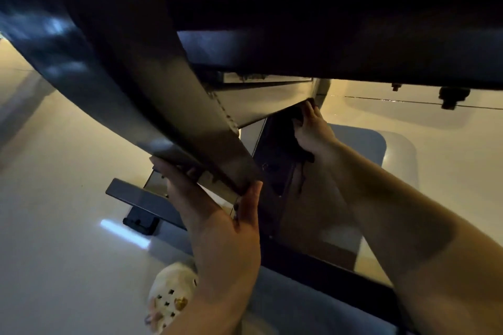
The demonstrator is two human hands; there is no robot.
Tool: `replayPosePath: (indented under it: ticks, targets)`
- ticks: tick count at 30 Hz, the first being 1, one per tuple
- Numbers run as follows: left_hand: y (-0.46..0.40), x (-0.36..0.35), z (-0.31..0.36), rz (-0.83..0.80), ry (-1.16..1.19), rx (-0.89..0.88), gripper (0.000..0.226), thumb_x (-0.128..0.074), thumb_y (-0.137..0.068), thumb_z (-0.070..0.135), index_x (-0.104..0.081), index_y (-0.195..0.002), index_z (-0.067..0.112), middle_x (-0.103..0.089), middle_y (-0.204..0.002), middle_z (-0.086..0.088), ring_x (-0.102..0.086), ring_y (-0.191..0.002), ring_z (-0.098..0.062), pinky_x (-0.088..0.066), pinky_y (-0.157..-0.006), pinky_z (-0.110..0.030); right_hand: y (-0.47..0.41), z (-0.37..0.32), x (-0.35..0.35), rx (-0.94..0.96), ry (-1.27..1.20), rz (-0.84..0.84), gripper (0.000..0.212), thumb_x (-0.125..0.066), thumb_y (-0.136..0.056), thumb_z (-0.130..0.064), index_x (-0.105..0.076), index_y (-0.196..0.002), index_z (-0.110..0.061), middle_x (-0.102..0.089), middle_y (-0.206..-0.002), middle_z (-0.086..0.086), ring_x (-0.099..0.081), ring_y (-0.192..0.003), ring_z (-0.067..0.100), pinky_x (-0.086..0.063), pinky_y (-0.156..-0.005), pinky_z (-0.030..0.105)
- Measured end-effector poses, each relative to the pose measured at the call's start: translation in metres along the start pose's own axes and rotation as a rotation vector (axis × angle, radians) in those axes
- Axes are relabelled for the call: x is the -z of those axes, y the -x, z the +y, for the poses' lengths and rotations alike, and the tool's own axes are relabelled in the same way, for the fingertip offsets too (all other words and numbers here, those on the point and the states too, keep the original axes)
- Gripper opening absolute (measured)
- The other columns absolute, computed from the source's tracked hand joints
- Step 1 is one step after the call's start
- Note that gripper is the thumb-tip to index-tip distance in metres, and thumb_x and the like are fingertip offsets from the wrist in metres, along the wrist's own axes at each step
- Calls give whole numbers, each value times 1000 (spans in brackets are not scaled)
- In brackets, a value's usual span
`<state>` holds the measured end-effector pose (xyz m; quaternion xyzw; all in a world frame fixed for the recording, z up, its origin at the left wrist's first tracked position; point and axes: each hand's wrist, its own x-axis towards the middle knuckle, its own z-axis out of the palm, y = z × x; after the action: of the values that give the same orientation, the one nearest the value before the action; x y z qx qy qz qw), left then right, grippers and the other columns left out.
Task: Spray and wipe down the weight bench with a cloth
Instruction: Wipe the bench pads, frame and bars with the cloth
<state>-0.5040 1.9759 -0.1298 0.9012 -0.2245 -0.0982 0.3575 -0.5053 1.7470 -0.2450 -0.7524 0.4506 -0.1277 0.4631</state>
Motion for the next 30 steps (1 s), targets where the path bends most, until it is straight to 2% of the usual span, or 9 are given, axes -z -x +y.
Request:
replayPosePath:
  ticks: [2, 3, 6, 10, 15, 21, 24, 27, 30]
  targets:
    - [5, -1, 3, -86, -42, 83, 48, -58, -92, 35, -43, -79, -9, -50, -69, -8, -63, -97, -35, -46, -80, -38, -1, 3, -1, 48, 12, -25, 50, -38, -103, -24, -25, -151, -23, -24, -155, 11, -37, -135, 38, -37, -104, 40]
    - [5, 0, 3, -46, -45, 48, 48, -57, -91, 37, -46, -78, -8, -51, -69, -8, -62, -96, -33, -47, -81, -38, 5, 5, -3, 59, 18, -23, 49, -37, -104, -25, -26, -151, -24, -24, -155, 11, -37, -134, 37, -37, -104, 40]
    - [0, -3, -2, 131, 48, -136, 103, -54, -78, 72, -16, -149, 9, -48, -136, -12, -51, -125, -30, -46, -100, -46, 39, 6, -13, 69, -13, -28, 50, -41, -103, -25, -27, -151, -27, -20, -157, 9, -37, -134, 36, -38, -103, 39]
    - [2, -7, -7, 179, 70, -199, 114, -42, -69, 88, -1, -153, 21, -32, -151, -9, -41, -135, -30, -44, -104, -54, 106, 14, -22, 123, -51, -158, 55, -46, -101, -16, -28, -151, -31, -23, -158, 7, -35, -138, 30, -37, -108, 38]
    - [3, -7, -8, 192, 61, -154, 122, -38, -65, 92, -10, -153, 12, -39, -148, -12, -44, -132, -31, -42, -106, -52, 141, 19, -23, 136, -258, -216, 61, -50, -95, 2, -35, -147, -26, -35, -148, 1, -42, -132, 18, -39, -100, 10]
    - [1, -4, -4, 190, 55, -227, 108, -53, -76, 71, 10, -152, 28, -29, -153, -5, -37, -138, -24, -36, -111, -47, 61, 9, -10, 102, -52, -63, 49, -44, -102, -20, -35, -150, -27, -32, -155, 7, -38, -136, 31, -34, -107, 34]
    - [2, -7, -10, 143, 10, -188, 84, -61, -86, 48, -10, -146, 17, -47, -137, -10, -44, -133, -24, -40, -107, -38, 11, 6, 8, -11, 73, -58, 51, -41, -103, -29, -27, -152, -30, -27, -157, 8, -35, -137, 36, -33, -109, 39]
    - [0, -11, -16, 166, 68, -129, 86, -51, -82, 66, -21, -142, 13, -51, -131, -14, -48, -124, -20, -41, -108, -36, 4, 8, 8, -17, 191, -35, 51, -37, -103, -35, -23, -152, -36, -20, -159, 7, -30, -139, 38, -29, -112, 51]
    - [-5, -14, -19, 197, 77, -79, 81, -36, -79, 83, -29, -140, 30, -57, -113, -24, -54, -108, -21, -43, -105, -43, 29, 4, -5, -4, 6, -52, 52, -36, -104, -26, -21, -153, -31, -18, -160, 7, -30, -140, 35, -30, -111, 40]
